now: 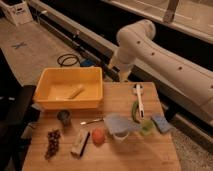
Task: Place banana in table surface
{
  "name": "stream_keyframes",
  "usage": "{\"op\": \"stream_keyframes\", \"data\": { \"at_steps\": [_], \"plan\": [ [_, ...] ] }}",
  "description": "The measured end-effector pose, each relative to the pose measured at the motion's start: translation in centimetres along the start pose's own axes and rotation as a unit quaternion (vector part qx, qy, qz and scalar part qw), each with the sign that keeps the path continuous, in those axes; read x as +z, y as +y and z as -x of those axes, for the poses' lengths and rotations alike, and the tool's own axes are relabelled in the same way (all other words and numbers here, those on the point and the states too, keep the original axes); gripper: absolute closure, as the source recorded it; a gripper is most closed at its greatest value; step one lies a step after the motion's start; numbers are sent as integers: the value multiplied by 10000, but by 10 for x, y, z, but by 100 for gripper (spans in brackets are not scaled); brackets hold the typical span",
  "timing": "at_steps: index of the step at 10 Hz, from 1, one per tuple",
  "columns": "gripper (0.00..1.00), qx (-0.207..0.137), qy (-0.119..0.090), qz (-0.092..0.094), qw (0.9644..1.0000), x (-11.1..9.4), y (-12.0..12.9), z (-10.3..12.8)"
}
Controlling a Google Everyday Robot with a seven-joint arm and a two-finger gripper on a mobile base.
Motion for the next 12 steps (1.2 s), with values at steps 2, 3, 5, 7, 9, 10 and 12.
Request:
{"op": "stream_keyframes", "data": {
  "at_steps": [2, 3, 5, 7, 9, 10, 12],
  "plan": [
    [38, -471, -105, -96, 9988, 1, -41, 35],
    [38, -568, -136, -107, 9982, 1, -49, 43],
    [38, -555, -130, -99, 9983, 0, -47, 41],
    [38, -575, -132, -99, 9982, 1, -48, 42],
    [38, -661, -36, -52, 9978, 4, -51, 42],
    [38, -756, 23, -5, 9971, 10, -59, 45],
    [38, -1102, 72, 116, 9938, 29, -87, 57]
  ]
}}
